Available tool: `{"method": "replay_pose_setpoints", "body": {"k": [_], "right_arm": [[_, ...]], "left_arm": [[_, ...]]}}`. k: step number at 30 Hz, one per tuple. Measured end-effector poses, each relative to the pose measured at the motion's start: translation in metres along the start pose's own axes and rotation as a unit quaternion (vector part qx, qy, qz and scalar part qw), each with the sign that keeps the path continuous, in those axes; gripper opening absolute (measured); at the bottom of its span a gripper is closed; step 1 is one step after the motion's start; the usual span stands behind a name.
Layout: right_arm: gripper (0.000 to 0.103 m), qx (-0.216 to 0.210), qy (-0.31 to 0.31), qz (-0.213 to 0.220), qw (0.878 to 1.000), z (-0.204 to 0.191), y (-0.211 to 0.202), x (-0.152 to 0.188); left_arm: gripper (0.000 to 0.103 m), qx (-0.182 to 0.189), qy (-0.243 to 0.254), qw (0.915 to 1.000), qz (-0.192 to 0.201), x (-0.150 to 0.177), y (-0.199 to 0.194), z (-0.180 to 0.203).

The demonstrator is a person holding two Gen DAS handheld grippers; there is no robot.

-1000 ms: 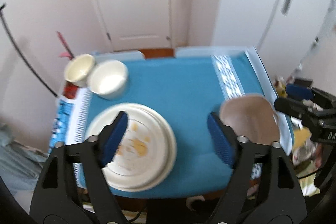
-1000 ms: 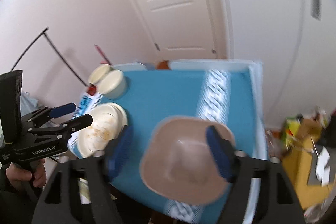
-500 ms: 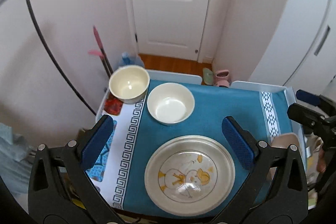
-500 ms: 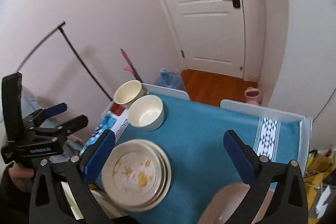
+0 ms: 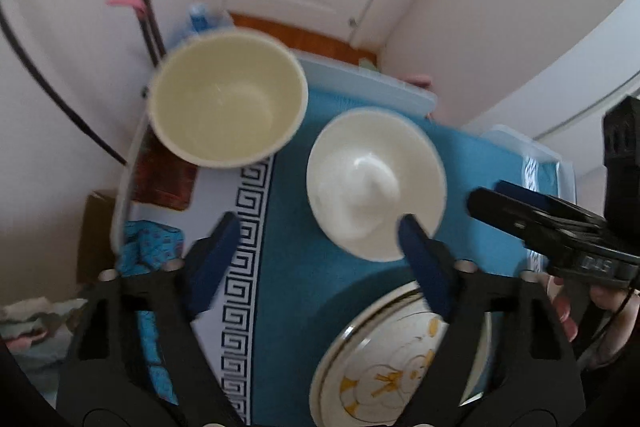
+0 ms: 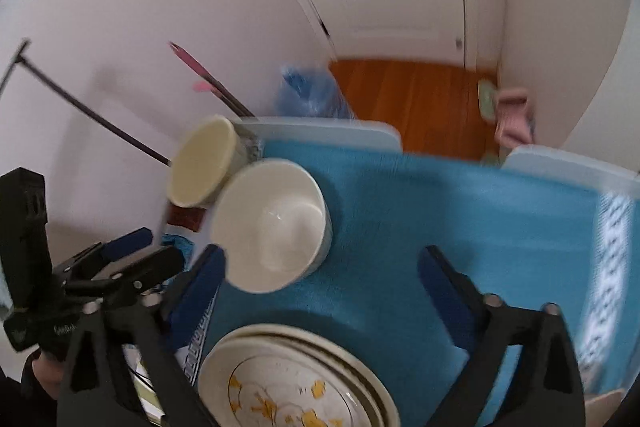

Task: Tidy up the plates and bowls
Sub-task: 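Move both grippers to the plain white bowl and grasp its rim, then lift the white bowl and carry it over the beige basin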

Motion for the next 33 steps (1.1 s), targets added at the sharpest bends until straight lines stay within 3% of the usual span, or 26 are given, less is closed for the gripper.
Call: {"method": "replay_pose_setpoints", "body": {"k": [4, 8, 11, 12, 15, 19, 33], "right_arm": [[0.066, -0.002, 0.029, -0.03, 0.999, 0.006, 0.031, 0.009], [0.051, -0.004, 0.041, -0.045, 0.998, 0.008, 0.043, 0.011], [0.041, -0.001, 0.041, -0.046, 0.998, 0.007, 0.048, 0.01], [0.032, 0.001, 0.042, -0.046, 0.998, 0.007, 0.049, 0.008], [0.019, -0.009, 0.044, -0.053, 0.998, 0.002, 0.057, 0.006], [0.018, 0.016, 0.024, -0.049, 0.998, -0.001, 0.057, 0.006], [0.018, 0.017, 0.022, -0.023, 0.999, -0.005, 0.029, 0.005]], "left_arm": [[0.055, 0.024, 0.014, 0.9994, -0.021, 0.001, 0.026, -0.002], [0.051, 0.035, 0.019, 0.9988, -0.027, -0.001, 0.04, -0.002], [0.027, 0.043, 0.022, 0.9983, -0.034, -0.004, 0.049, -0.003], [0.022, 0.049, 0.022, 0.998, -0.034, -0.003, 0.05, -0.002], [0.018, 0.045, 0.033, 0.998, -0.029, -0.003, 0.051, 0.001], [0.018, 0.037, 0.041, 0.9979, -0.034, -0.004, 0.052, 0.003], [0.018, 0.019, 0.067, 0.9975, -0.013, -0.016, 0.024, 0.025]]}}
Point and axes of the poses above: each gripper's, at about its wrist camera, not at the fingertips, and y roughly the way its jaws point, z to its right, x to its underside, the point moved 10 cm from there along y, roughly the way its jaws point, and after that the axes turned 13 degrees about y, right-handed, at the moved point
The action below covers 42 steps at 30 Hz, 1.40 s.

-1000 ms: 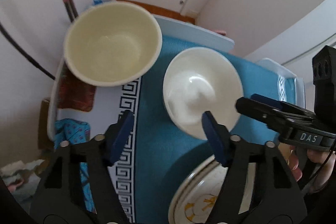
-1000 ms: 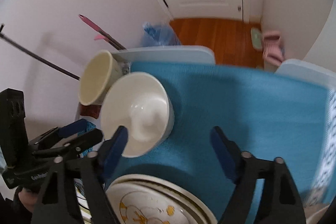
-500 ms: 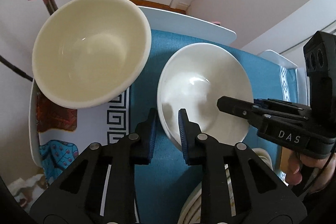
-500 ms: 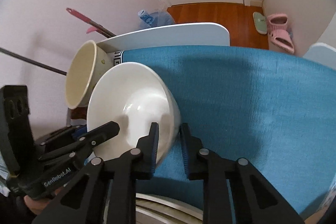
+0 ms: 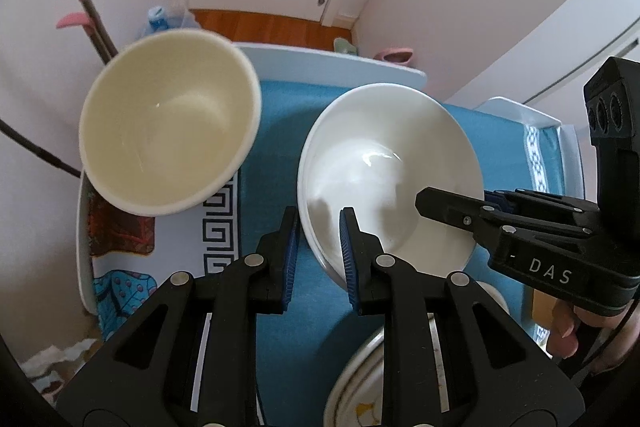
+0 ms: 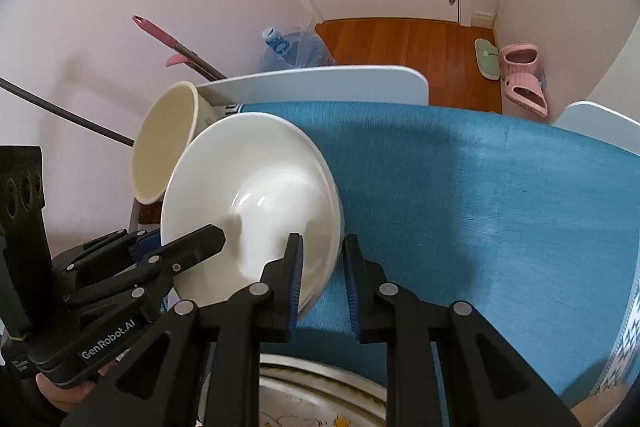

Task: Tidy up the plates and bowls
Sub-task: 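Lift the white bowl and carry it over the beige basin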

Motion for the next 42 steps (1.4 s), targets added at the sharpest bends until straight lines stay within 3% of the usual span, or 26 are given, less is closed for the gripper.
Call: {"method": "replay_pose_setpoints", "body": {"k": [11, 20, 26, 32, 37, 42], "right_arm": [[0.018, -0.018, -0.004, 0.065, 0.998, 0.011, -0.093, 0.004], [0.018, -0.021, 0.007, 0.108, 0.994, 0.079, -0.174, 0.032], [0.018, -0.006, 0.028, 0.122, 0.992, 0.148, -0.218, 0.062], [0.018, 0.011, 0.05, 0.117, 0.992, 0.211, -0.236, 0.092], [0.018, 0.015, 0.071, 0.092, 0.993, 0.256, -0.228, 0.117], [0.018, 0.021, 0.085, 0.063, 0.994, 0.28, -0.208, 0.132]], "left_arm": [[0.018, -0.002, 0.031, 0.9982, 0.051, -0.022, -0.069, 0.067], [0.018, 0.006, 0.054, 0.9963, 0.067, -0.025, -0.089, 0.182], [0.018, 0.023, 0.085, 0.9942, 0.061, -0.01, -0.075, 0.275], [0.018, 0.041, 0.096, 0.9938, 0.037, 0.013, -0.051, 0.342], [0.018, 0.04, 0.098, 0.9944, -0.001, 0.038, -0.021, 0.377], [0.018, 0.035, 0.101, 0.9933, -0.044, 0.061, 0.012, 0.387]]}}
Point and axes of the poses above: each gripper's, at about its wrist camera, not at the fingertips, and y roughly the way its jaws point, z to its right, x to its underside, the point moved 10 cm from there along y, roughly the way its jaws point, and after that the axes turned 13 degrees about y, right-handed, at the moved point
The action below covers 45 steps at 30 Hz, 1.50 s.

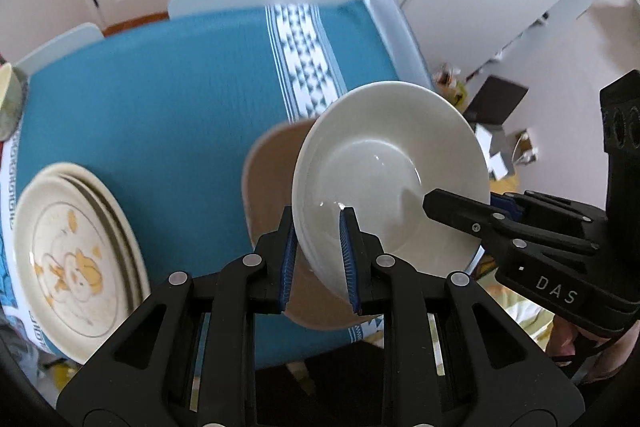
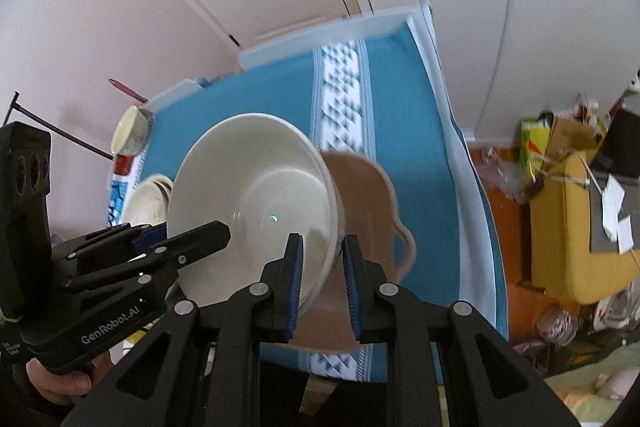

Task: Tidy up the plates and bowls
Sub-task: 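Lift the white bowl and carry it over the beige basin, then lower the white bowl into the beige basin and open both grippers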

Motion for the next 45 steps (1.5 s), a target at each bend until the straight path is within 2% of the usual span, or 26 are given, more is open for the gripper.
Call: {"method": "replay_pose_setpoints", "body": {"k": [10, 15, 22, 35, 45], "right_arm": [[0.018, 0.02, -0.001, -0.034, 0.999, 0.015, 0.029, 0.01], [0.018, 0.027, 0.004, -0.044, 0.999, 0.019, 0.038, 0.01], [0.018, 0.037, 0.008, -0.051, 0.998, 0.021, 0.043, 0.013], [0.018, 0.062, 0.011, -0.073, 0.995, 0.022, 0.044, 0.018], [0.019, 0.058, 0.037, -0.084, 0.994, 0.025, 0.041, 0.021]], "left_arm": [[0.018, -0.016, 0.02, 0.9986, -0.047, 0.012, 0.041, -0.015], [0.018, -0.022, 0.038, 0.9971, -0.062, 0.012, 0.048, -0.016], [0.018, -0.029, 0.057, 0.9955, -0.07, 0.009, 0.052, -0.017], [0.018, -0.026, 0.061, 0.9946, -0.08, 0.01, 0.055, -0.015], [0.02, -0.042, 0.08, 0.9932, -0.073, 0.005, 0.049, -0.014]]}}
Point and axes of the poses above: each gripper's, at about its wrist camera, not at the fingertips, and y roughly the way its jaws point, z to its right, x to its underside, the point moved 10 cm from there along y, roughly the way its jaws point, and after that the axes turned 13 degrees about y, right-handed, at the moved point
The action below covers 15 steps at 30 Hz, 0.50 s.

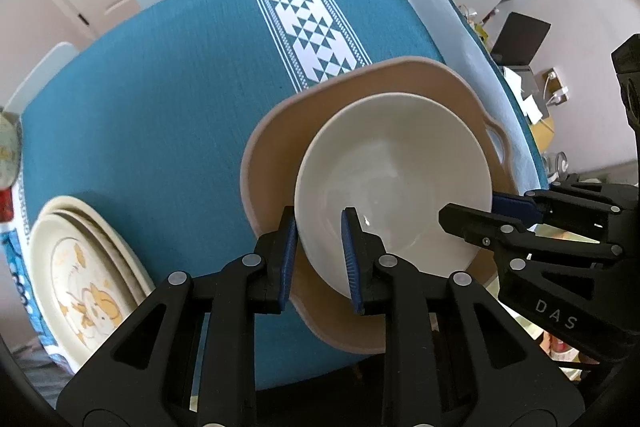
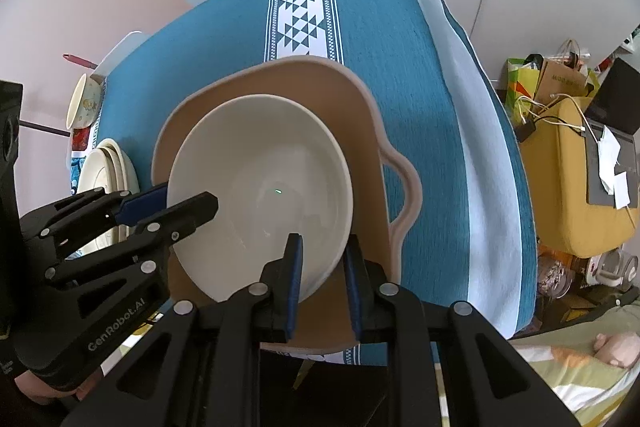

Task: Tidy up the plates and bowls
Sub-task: 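Lower the white bowl into the beige basin and open both grippers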

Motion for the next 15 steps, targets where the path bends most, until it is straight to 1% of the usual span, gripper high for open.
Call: {"method": "replay_pose_setpoints", "body": {"k": [8, 10, 15], "right_arm": [[0.019, -0.013, 0.003, 0.014, 1.0, 0.0, -0.022, -0.001], [0.019, -0.017, 0.003, 0.023, 1.0, 0.001, -0.031, -0.001], [0.019, -0.033, -0.005, 0.057, 0.998, -0.007, -0.056, -0.008]], "left_arm": [[0.02, -0.003, 0.01, 0.9999, 0.014, -0.003, -0.019, -0.001], [0.02, 0.001, 0.01, 0.9996, 0.027, -0.005, -0.031, -0.001], [0.02, -0.005, 0.008, 0.9981, 0.061, -0.012, -0.062, -0.003]]}}
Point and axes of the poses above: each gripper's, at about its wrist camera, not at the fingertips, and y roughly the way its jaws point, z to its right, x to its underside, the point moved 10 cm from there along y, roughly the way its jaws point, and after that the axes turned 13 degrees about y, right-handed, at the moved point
